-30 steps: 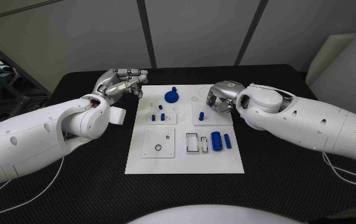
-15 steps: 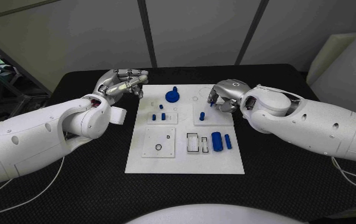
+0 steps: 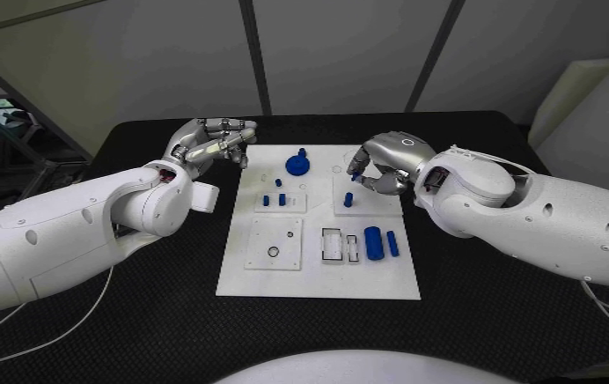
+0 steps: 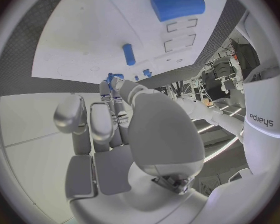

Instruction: Assemble the parts on the task board

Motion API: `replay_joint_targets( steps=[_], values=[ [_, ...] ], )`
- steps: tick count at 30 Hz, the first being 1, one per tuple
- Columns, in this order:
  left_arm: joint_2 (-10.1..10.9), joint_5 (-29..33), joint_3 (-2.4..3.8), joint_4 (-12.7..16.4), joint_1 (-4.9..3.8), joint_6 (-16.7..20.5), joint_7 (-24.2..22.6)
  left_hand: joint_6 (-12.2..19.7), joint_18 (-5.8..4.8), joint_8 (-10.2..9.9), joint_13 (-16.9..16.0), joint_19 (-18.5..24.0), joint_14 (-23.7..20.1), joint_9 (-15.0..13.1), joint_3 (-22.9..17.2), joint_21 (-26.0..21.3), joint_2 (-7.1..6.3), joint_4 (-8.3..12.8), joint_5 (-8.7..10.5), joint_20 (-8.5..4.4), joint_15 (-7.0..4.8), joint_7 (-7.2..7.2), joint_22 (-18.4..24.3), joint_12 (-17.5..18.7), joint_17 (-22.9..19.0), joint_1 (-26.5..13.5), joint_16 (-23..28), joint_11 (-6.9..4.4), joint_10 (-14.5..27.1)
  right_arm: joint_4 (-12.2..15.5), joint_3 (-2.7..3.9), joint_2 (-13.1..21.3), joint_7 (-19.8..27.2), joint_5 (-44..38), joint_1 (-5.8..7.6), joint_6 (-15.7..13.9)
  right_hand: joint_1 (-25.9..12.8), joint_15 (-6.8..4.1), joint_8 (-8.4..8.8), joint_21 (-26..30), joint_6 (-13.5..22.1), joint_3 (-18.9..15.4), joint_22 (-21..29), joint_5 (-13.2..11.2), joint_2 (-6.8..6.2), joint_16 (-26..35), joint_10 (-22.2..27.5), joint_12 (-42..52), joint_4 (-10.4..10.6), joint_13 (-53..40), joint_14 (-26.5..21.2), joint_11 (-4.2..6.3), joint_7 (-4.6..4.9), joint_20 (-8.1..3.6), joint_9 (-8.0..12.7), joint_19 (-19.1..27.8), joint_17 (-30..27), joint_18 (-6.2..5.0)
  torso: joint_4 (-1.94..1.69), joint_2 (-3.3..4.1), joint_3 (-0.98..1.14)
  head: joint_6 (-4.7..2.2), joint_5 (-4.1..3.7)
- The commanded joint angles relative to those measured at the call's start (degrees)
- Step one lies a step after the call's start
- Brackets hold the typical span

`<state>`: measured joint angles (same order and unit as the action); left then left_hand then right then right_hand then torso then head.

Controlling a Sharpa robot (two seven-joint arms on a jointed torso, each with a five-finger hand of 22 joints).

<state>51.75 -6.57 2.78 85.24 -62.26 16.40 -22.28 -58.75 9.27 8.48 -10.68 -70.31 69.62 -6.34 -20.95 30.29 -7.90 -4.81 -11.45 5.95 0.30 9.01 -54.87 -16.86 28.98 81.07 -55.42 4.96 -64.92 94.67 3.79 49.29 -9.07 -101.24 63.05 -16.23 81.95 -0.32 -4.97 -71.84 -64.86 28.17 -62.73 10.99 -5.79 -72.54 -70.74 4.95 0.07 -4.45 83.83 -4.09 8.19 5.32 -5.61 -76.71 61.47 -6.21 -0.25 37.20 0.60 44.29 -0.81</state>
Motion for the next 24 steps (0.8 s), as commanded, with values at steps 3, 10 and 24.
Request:
replay_joint_targets(
  steps=[3,10,24],
  values=[
    [-0.3,0.2,0.04,0.1,-0.06,-0.3,-0.3,0.3,1.03,0.1,0.0,0.4,-0.4,0.1,0.4,-0.2,0.24,0.1,-0.07,-0.08,0.04,0.27,0.1,-0.3,-0.1,0.2,0.3,-0.12,0.3,3.0,0.13,-1.6,1.4,2.1,0.05,-3.0,-0.2,-0.40,0.05,-0.3,-0.3,0.3,-0.2,0.4,0.19,-0.3,-0.2,-0.4,-0.2,0.1,2.0,-0.09,0.15,-0.13,0.0,-0.3,0.1,0.58,-0.09,-0.01,-0.02,-0.03,0.74],
    [-0.9,0.2,0.04,-0.1,-0.07,-0.3,-0.3,0.3,1.02,0.1,-0.1,0.4,-0.4,0.1,0.4,-0.2,0.25,0.1,-0.07,-0.07,0.05,0.27,0.0,-0.4,-0.1,0.2,0.3,-0.11,0.3,3.1,-0.27,-5.7,2.4,3.4,-0.04,-1.8,-0.2,-0.40,0.08,-0.3,-0.3,0.3,-0.1,0.5,0.20,-0.3,-0.2,-0.5,-0.2,0.1,1.9,-0.10,0.17,-0.13,0.0,-0.2,0.0,0.58,-0.15,-0.01,-0.19,0.18,1.57],
    [-2.1,0.2,0.06,-0.5,-0.12,-0.1,-0.4,0.3,1.02,0.1,-0.1,0.4,-0.4,0.1,0.4,-0.2,0.25,0.1,-0.07,-0.07,0.05,0.27,0.0,-0.4,-0.1,0.2,0.3,-0.11,0.3,-1.0,-1.91,-12.1,3.5,3.3,-3.81,1.1,-0.2,-0.37,0.18,-0.3,-0.1,0.4,-0.1,0.7,0.23,-0.4,-0.2,-0.6,-0.3,0.1,1.9,-0.15,0.22,-0.13,0.0,-0.2,0.1,0.56,-0.08,0.02,-0.15,1.26,4.63]
  ],
)
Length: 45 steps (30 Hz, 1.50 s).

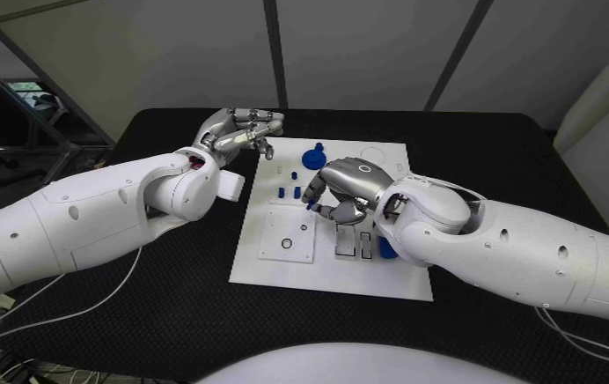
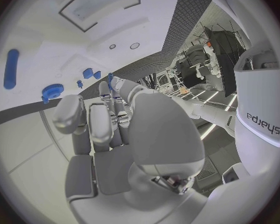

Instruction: Assemble the parts on the task board

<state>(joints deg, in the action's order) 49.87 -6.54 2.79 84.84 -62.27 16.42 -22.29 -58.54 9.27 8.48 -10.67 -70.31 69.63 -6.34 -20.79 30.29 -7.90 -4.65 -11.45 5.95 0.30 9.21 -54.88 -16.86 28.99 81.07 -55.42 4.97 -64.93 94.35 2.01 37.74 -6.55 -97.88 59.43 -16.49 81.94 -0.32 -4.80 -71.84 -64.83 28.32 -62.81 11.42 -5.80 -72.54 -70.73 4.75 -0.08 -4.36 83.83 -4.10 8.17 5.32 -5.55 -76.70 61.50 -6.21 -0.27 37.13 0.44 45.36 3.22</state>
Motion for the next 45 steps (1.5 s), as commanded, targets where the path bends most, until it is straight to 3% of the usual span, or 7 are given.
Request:
replay_joint_targets(
  steps=[1,7,13,23,31,45],
  values=[
    [-0.4,0.2,0.05,-0.1,-0.11,-0.1,-0.4,0.1,1.01,0.1,-0.1,0.4,-0.5,0.1,0.3,-0.2,0.27,0.0,-0.06,-0.07,0.06,0.06,0.0,-0.4,-0.1,0.3,0.3,-0.11,0.4,-1.0,-0.26,-0.9,1.0,-0.2,-0.33,1.5,-0.2,-0.37,0.02,-0.3,-0.2,0.3,0.0,0.3,0.24,-0.4,-0.2,-0.4,-0.2,0.0,1.9,-0.15,0.24,-0.13,-0.1,-0.2,0.0,0.57,-0.09,0.12,0.01,0.30,0.81],
    [-1.0,0.2,0.05,-0.4,-0.13,-0.3,-0.3,0.1,1.01,0.2,-0.2,0.4,-0.5,0.1,0.4,-0.3,0.30,-0.1,-0.04,-0.04,0.09,0.10,0.1,-0.6,-0.1,0.1,0.3,-0.08,0.5,-2.5,-0.65,-2.2,0.7,-1.2,-0.76,2.8,-0.2,-0.36,0.04,-0.3,-0.2,0.3,0.0,0.3,0.24,-0.4,-0.1,-0.4,-0.2,0.0,1.9,-0.16,0.26,-0.12,-0.1,-0.1,0.0,0.56,-0.08,0.12,0.12,1.00,2.11],
    [-1.2,0.2,0.05,-0.5,-0.13,-0.4,-0.2,0.2,1.01,0.2,-0.3,0.4,-0.6,0.1,0.6,-0.4,0.39,-0.3,-0.02,0.00,0.14,0.14,0.2,-0.7,-0.2,-0.1,0.3,-0.02,0.6,-3.2,-0.77,-2.9,0.3,-2.0,-1.03,3.6,-0.2,-0.35,0.06,-0.3,-0.1,0.3,0.0,0.3,0.21,-0.3,-0.1,-0.4,-0.2,0.0,1.9,-0.18,0.28,-0.12,-0.1,-0.1,0.0,0.55,0.12,0.11,0.15,1.08,2.45],
    [-1.3,0.2,0.06,-0.6,-0.13,-0.5,-0.2,0.2,1.01,0.2,-0.3,0.4,-0.6,0.1,0.6,-0.4,0.39,-0.3,-0.02,0.00,0.14,0.14,0.2,-0.7,-0.2,-0.1,0.3,-0.02,0.6,-3.7,-1.10,-3.6,0.2,-2.2,-1.15,4.6,-0.3,-0.33,0.10,-0.3,-0.1,0.2,0.1,0.3,0.18,-0.4,-0.1,-0.5,-0.2,0.0,1.9,-0.22,0.32,-0.11,-0.1,-0.1,0.0,0.55,0.00,0.08,0.11,1.55,3.25],
    [-1.3,0.2,0.06,-0.5,-0.14,-0.6,-0.1,0.2,1.01,0.2,-0.3,0.4,-0.6,0.1,0.6,-0.4,0.39,-0.3,-0.02,0.00,0.14,0.14,0.2,-0.7,-0.2,-0.1,0.3,-0.02,0.6,-4.3,-1.81,-3.9,-0.1,-2.3,-1.17,5.4,-0.3,-0.33,0.10,-0.3,-0.1,0.2,0.1,0.3,0.18,-0.4,-0.1,-0.5,-0.2,0.0,1.9,-0.22,0.32,-0.11,-0.1,-0.1,0.0,0.55,-0.02,0.11,0.10,1.76,3.40],
    [-1.4,0.2,0.06,-0.7,-0.14,-0.7,0.0,0.2,1.02,0.2,-0.3,0.4,-0.6,0.1,0.6,-0.5,0.41,-0.3,-0.03,0.02,0.15,0.14,0.3,-0.8,-0.2,-0.2,0.3,-0.02,0.7,-4.8,-2.02,-4.3,-0.9,-3.0,-1.18,6.5,-0.4,-0.31,0.12,-0.3,-0.1,0.2,0.1,0.3,0.21,-0.4,-0.1,-0.5,-0.2,0.0,1.9,-0.23,0.33,-0.09,-0.1,0.0,0.0,0.54,-0.01,0.07,0.12,2.23,3.71]
  ],
)
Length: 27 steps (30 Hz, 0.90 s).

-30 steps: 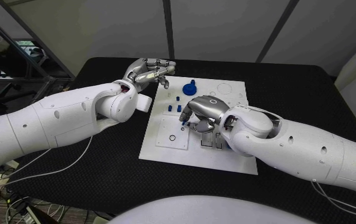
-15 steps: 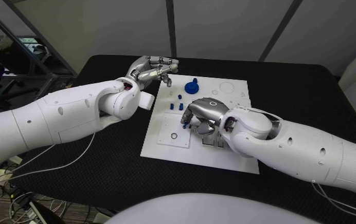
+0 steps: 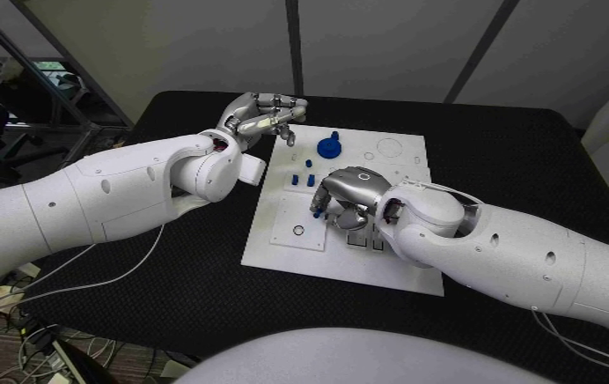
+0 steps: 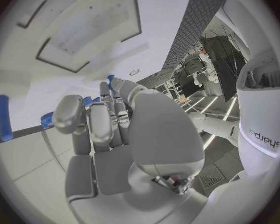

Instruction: Assemble the parts on the task board

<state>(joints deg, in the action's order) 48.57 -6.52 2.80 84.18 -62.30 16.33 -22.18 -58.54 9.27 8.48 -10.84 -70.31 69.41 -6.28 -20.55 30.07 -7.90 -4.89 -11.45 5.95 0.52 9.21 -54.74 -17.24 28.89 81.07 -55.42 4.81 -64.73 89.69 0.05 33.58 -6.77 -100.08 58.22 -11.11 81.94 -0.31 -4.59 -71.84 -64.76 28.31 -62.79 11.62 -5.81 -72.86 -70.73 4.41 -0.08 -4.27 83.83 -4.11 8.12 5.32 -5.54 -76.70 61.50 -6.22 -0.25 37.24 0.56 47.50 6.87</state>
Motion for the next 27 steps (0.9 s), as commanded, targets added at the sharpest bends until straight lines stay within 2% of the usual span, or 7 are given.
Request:
replay_joint_targets(
  steps=[1,7,12,15,18,24,27],
  values=[
    [-0.1,0.2,0.05,0.0,-0.10,-0.7,-0.1,0.2,1.03,0.2,-0.1,0.4,-0.4,0.1,0.4,-0.3,0.42,-0.1,-0.03,0.03,-0.06,0.15,0.2,-0.5,-0.1,-0.2,0.3,0.13,0.5,-0.3,-0.07,-0.2,-0.8,-1.0,0.03,1.1,-0.4,-0.31,-0.08,-0.3,-0.1,0.2,0.1,0.1,0.22,-0.1,-0.1,-0.2,-0.2,0.0,1.9,-0.23,0.39,-0.09,-0.1,0.0,0.0,0.54,-0.03,-0.03,-0.01,0.14,0.08],
    [-0.1,0.2,0.05,0.0,-0.10,-0.8,0.0,0.2,1.03,0.2,-0.1,0.4,-0.4,0.1,0.4,-0.3,0.42,-0.1,-0.03,0.03,-0.06,0.15,0.2,-0.5,-0.1,-0.2,0.3,0.13,0.5,-0.5,-0.25,-0.7,-1.3,-1.5,0.01,1.3,-0.4,-0.30,-0.08,-0.2,-0.1,0.2,0.1,0.1,0.23,0.0,-0.1,-0.2,-0.2,0.0,1.9,-0.24,0.40,-0.09,-0.1,0.0,-0.1,0.54,0.00,0.04,-0.01,0.16,0.15],
    [-0.2,0.2,0.05,-0.1,-0.11,-0.9,0.1,0.2,1.03,0.2,-0.1,0.4,-0.4,0.1,0.4,-0.3,0.42,-0.1,-0.03,0.03,-0.06,0.15,0.2,-0.5,-0.1,-0.2,0.3,0.13,0.5,-0.5,-1.17,-0.9,-1.5,-1.6,0.01,2.3,-1.0,-0.18,0.13,-0.2,0.1,-0.1,0.2,0.0,-0.03,-0.1,0.2,-0.5,-0.1,0.0,1.8,-0.37,0.50,0.01,-0.1,0.2,-0.1,0.50,0.07,-0.01,-0.03,0.27,0.11],
    [-0.2,0.2,0.05,0.0,-0.11,-1.1,0.3,0.2,1.03,0.2,-0.1,0.4,-0.4,0.1,0.4,-0.3,0.42,-0.1,-0.03,0.03,-0.06,0.15,0.2,-0.5,-0.1,-0.2,0.3,0.13,0.5,-0.6,-1.39,-1.0,-1.6,-1.7,0.01,2.5,-1.9,0.35,0.98,0.2,2.0,-0.3,0.7,0.0,-0.47,-0.4,2.5,-1.0,0.2,0.4,1.8,-1.01,1.18,0.34,0.3,0.7,0.2,0.43,0.06,0.03,-0.02,0.30,0.03],
    [-0.2,0.2,0.05,-0.1,-0.11,-1.4,0.6,0.3,1.08,0.2,-0.2,0.5,-0.4,0.1,0.5,-0.7,0.42,-0.1,-0.02,0.04,-0.05,0.16,0.4,-0.6,-0.1,-0.2,0.3,0.16,0.6,-0.5,-1.50,-1.0,-1.5,-1.7,0.01,2.2,-2.4,0.96,1.02,0.4,3.3,-0.2,1.0,0.1,-0.96,-0.7,5.3,-1.0,0.2,0.7,1.8,-1.76,1.77,0.87,0.6,1.1,0.4,0.36,0.04,0.00,0.04,0.37,0.01],
    [-0.2,0.2,0.05,-0.1,-0.11,-1.6,0.8,0.4,1.08,0.2,-0.2,0.5,-0.5,0.1,0.6,-0.8,0.41,-0.2,-0.01,0.06,-0.02,0.19,0.4,-0.6,-0.2,-0.3,0.3,0.19,0.8,-0.3,-1.57,-0.9,-1.5,-1.7,0.00,1.1,-2.8,1.38,0.91,0.6,4.1,-0.3,1.4,0.2,-1.47,-0.9,7.3,-0.9,0.1,0.7,1.7,-2.27,2.09,1.36,0.8,1.5,0.4,0.23,0.03,-0.07,0.02,0.36,-0.03],
    [-0.2,0.2,0.04,-0.2,-0.11,-1.7,0.9,0.4,1.08,0.2,-0.2,0.5,-0.5,0.1,0.6,-0.8,0.41,-0.2,-0.01,0.06,-0.02,0.19,0.4,-0.6,-0.2,-0.3,0.3,0.19,0.8,-0.1,-1.58,-0.8,-1.4,-1.7,0.00,-0.4,-3.0,1.79,1.11,1.5,5.8,-0.4,2.6,0.2,-1.84,-0.5,9.3,-0.8,0.0,0.7,1.3,-2.72,2.52,1.72,1.2,2.5,-0.5,-0.05,0.03,-0.06,0.02,0.27,-0.03]
  ],
)
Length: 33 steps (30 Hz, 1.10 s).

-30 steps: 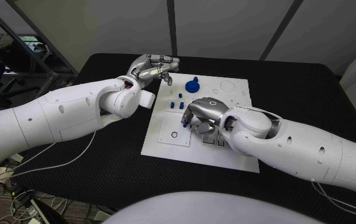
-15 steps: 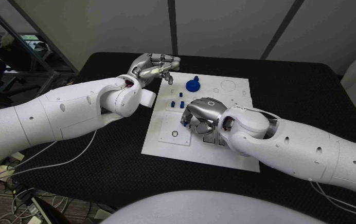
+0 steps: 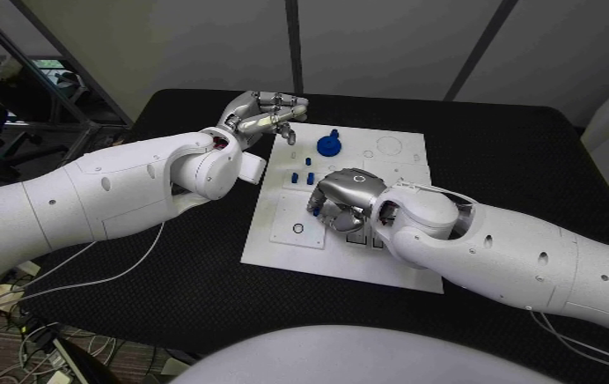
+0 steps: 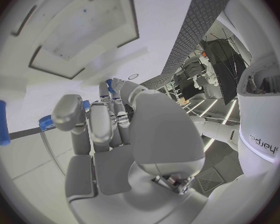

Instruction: Assemble the parts on the task board

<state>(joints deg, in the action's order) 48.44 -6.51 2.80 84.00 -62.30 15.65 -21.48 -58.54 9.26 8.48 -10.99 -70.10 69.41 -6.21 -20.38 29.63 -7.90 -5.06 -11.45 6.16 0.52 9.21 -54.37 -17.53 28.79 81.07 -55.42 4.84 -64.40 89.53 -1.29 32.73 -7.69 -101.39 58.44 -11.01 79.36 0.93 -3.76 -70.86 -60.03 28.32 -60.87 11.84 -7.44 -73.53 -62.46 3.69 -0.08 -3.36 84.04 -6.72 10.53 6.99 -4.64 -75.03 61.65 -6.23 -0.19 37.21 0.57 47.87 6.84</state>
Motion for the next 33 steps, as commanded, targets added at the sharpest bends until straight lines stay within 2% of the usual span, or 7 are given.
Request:
replay_joint_targets(
  steps=[1,9,15,19,24,27,33],
  values=[
    [-0.1,0.2,0.04,-0.1,-0.10,-1.0,0.3,0.4,1.09,0.2,-0.1,0.3,-0.5,0.1,0.4,-0.3,0.40,0.0,-0.01,-0.14,-0.02,0.19,0.1,-0.3,-0.1,-0.3,0.3,0.15,0.4,0.1,-0.25,0.1,-0.4,-0.4,-0.22,-1.0,-0.4,0.66,0.30,0.9,1.8,-0.4,1.3,0.0,-0.34,0.5,1.9,0.0,-0.1,-0.2,0.9,-0.23,0.14,0.18,0.4,1.2,-1.2,-0.18,-0.03,-0.03,0.01,-0.10,0.00],
    [0.0,0.2,0.04,-0.3,-0.09,-1.3,0.5,0.5,1.12,0.2,-0.1,0.4,-0.5,0.1,0.5,-0.6,0.41,-0.1,0.00,-0.12,0.00,0.21,0.2,-0.4,-0.1,-0.4,0.2,0.18,0.6,1.8,-0.23,1.7,0.8,1.2,-0.24,-5.7,-0.6,0.77,0.13,1.4,3.0,-0.8,2.0,-0.1,-0.54,0.9,3.2,0.4,-0.2,-0.3,0.6,-0.38,0.06,0.42,0.6,1.7,-1.9,-0.35,0.09,-0.02,0.11,-0.30,0.10],
    [0.1,0.2,0.03,-0.4,-0.09,-1.5,0.7,0.5,1.13,0.3,-0.1,0.4,-0.5,0.1,0.6,-0.7,0.45,-0.2,0.02,-0.10,0.03,0.23,0.3,-0.5,-0.1,-0.5,0.2,0.20,0.6,5.4,0.17,5.3,1.8,3.8,-0.16,-8.3,-1.5,0.74,0.17,2.2,4.2,-2.6,3.0,-0.5,-1.36,1.3,4.5,1.0,0.0,-0.4,0.1,-0.20,-0.36,0.48,0.7,2.5,-2.9,-0.58,0.01,-0.07,-0.01,-0.48,-0.04],
    [0.2,0.2,0.03,-0.5,-0.08,-1.5,0.7,0.5,1.13,0.3,-0.1,0.4,-0.5,0.1,0.6,-0.7,0.45,-0.2,0.02,-0.10,0.03,0.23,0.3,-0.5,-0.1,-0.5,0.2,0.20,0.6,7.3,2.71,8.3,1.9,6.3,-0.03,-9.0,-1.6,0.67,0.08,2.4,4.4,-3.2,3.2,-0.8,-1.34,1.5,4.7,1.4,0.1,-0.4,0.0,-0.12,-0.51,0.46,0.7,2.6,-3.3,-0.63,0.04,-0.09,-0.04,-0.73,-0.44],
    [0.3,0.2,0.01,-0.6,-0.08,-1.5,0.7,0.5,1.13,0.3,-0.1,0.4,-0.5,0.1,0.6,-0.7,0.45,-0.2,0.02,-0.10,0.03,0.23,0.3,-0.5,-0.1,-0.5,0.2,0.20,0.6,8.1,6.41,12.0,2.1,10.3,0.67,-8.3,-1.4,0.56,0.04,2.4,4.5,-3.5,3.1,-0.7,-1.13,1.3,4.5,1.9,0.0,-0.5,0.1,0.03,-0.70,0.38,0.6,2.5,-3.1,-0.62,0.21,-0.07,0.02,-1.83,-1.67],
    [0.3,0.2,0.01,-0.6,-0.08,-1.5,0.7,0.5,1.13,0.3,-0.1,0.4,-0.5,0.1,0.6,-0.7,0.45,-0.2,0.02,-0.10,0.03,0.23,0.3,-0.5,-0.1,-0.5,0.2,0.20,0.6,7.8,7.52,13.9,1.8,11.0,1.31,-6.0,-1.3,0.49,0.12,2.4,4.8,-3.9,3.2,-0.7,-1.19,1.3,4.9,2.1,-0.1,-0.5,0.1,0.10,-0.88,0.31,0.6,2.5,-3.1,-0.62,0.38,-0.14,0.01,-2.08,-2.06],
    [0.1,0.2,-0.01,-0.7,-0.07,-1.5,0.6,0.5,1.12,0.3,-0.2,0.4,-0.6,0.1,0.7,-0.7,0.47,-0.2,0.04,-0.08,0.04,0.21,0.3,-0.6,-0.1,-0.5,0.2,0.19,0.7,5.8,8.31,16.3,0.3,8.6,2.00,-0.1,-1.6,0.39,0.04,2.5,5.1,-5.5,3.3,-0.4,-1.60,1.3,5.4,2.7,0.0,-0.5,0.1,0.23,-1.28,0.20,0.6,2.5,-3.2,-0.62,0.19,-0.05,-0.12,-2.67,-3.02]
  ],
)
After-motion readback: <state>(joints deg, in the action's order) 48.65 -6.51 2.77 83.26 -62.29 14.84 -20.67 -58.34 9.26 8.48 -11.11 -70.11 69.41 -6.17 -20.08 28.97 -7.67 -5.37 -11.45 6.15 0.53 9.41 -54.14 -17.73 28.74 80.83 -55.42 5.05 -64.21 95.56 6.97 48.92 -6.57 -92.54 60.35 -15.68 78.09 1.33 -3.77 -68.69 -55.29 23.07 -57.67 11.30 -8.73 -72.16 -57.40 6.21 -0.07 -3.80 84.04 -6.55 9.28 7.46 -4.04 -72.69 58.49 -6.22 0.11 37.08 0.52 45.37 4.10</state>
